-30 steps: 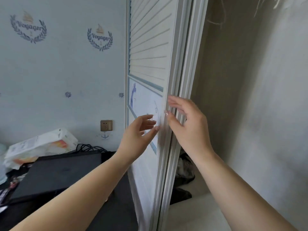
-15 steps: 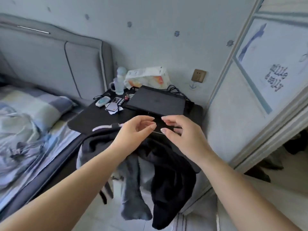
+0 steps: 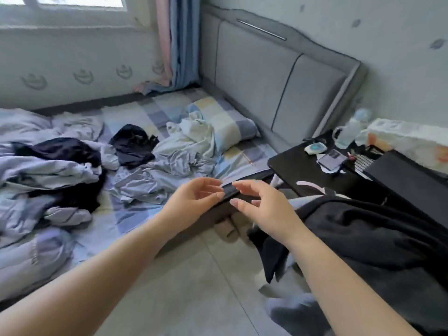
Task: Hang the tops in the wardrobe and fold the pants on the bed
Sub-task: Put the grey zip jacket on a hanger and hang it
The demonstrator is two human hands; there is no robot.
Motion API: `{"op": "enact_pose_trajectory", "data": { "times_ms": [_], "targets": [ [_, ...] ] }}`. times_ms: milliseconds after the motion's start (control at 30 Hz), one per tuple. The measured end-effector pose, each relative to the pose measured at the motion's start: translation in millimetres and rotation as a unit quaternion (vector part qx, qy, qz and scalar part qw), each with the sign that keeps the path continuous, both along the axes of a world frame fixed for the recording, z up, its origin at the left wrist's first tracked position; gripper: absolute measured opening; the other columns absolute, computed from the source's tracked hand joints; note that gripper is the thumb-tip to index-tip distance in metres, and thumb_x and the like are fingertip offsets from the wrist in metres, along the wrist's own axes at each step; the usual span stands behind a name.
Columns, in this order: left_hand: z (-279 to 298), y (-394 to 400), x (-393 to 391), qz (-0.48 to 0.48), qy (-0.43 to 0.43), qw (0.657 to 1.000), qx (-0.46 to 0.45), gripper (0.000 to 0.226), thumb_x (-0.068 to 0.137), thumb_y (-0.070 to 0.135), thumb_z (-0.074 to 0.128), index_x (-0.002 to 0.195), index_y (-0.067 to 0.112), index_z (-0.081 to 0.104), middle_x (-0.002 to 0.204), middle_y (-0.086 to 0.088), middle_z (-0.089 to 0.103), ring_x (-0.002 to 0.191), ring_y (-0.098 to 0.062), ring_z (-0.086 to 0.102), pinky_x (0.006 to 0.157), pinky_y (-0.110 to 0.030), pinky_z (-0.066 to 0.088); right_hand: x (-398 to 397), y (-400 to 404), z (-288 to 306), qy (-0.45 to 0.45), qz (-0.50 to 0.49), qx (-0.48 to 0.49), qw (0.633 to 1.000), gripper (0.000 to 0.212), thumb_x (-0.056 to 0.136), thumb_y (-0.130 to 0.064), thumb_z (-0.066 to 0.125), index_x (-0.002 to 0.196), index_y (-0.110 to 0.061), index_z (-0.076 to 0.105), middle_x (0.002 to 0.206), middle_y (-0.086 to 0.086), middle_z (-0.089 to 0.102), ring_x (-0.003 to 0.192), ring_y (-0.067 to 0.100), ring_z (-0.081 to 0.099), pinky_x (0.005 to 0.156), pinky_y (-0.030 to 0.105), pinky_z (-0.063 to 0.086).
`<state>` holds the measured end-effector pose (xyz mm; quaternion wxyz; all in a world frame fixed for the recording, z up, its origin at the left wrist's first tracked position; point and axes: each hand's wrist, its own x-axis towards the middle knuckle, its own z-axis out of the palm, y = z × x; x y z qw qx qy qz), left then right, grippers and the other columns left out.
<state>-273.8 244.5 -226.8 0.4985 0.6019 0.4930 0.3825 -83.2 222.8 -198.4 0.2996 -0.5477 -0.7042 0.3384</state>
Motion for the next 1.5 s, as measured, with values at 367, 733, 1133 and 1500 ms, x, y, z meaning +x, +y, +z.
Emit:
{"op": "enact_pose_trajectory", "data": {
  "times_ms": [367,733,1133,1500],
  "targets": [
    [-23.1,-0.1,-255.4,0.255,0.013,0.966,-0.025,0.015,0.088,0.016,0.067,0.100,0.023,0.064,0.098,0.005,0.071,0.091,-0.001,0.066,0.079,-0.014,0.050,-254.8,100.6,-27.9,-0.020,0.237,-0.037,0.971,0.026,0.084,-0.041,0.068,0.106,-0.047,0.055,0.109,-0.028,0.059,0.106,-0.010,0.054,0.092,0.023,0.048],
    [-47.6,68.8,-374.0,0.403,-0.013,0.913,-0.062,0.018,0.087,0.021,0.069,0.103,0.028,0.065,0.102,0.004,0.073,0.097,-0.007,0.068,0.086,-0.028,0.054,-407.8,228.5,-56.1,-0.035,0.364,-0.044,0.930,0.047,0.084,-0.034,0.069,0.128,-0.032,0.051,0.117,-0.012,0.059,0.106,-0.001,0.056,0.093,0.027,0.049],
    [-68.7,160.5,-498.1,0.528,-0.009,0.842,-0.111,0.013,0.089,0.009,0.064,0.101,0.012,0.064,0.094,0.000,0.069,0.079,0.002,0.063,0.064,-0.006,0.047,-556.4,350.2,-97.1,-0.132,0.445,-0.066,0.883,0.059,0.086,-0.037,0.067,0.138,-0.029,0.042,0.127,-0.006,0.054,0.111,0.004,0.053,0.092,0.022,0.043],
    [-209.2,235.7,-713.2,0.529,0.056,0.822,-0.204,0.008,0.087,0.015,0.068,0.094,0.018,0.066,0.092,0.001,0.069,0.088,-0.014,0.064,0.072,-0.019,0.050,-745.6,423.7,-240.1,-0.173,0.400,-0.121,0.892,0.053,0.086,-0.040,0.065,0.135,-0.026,0.048,0.127,-0.007,0.058,0.114,0.004,0.053,0.090,0.018,0.039]
  ]
}}
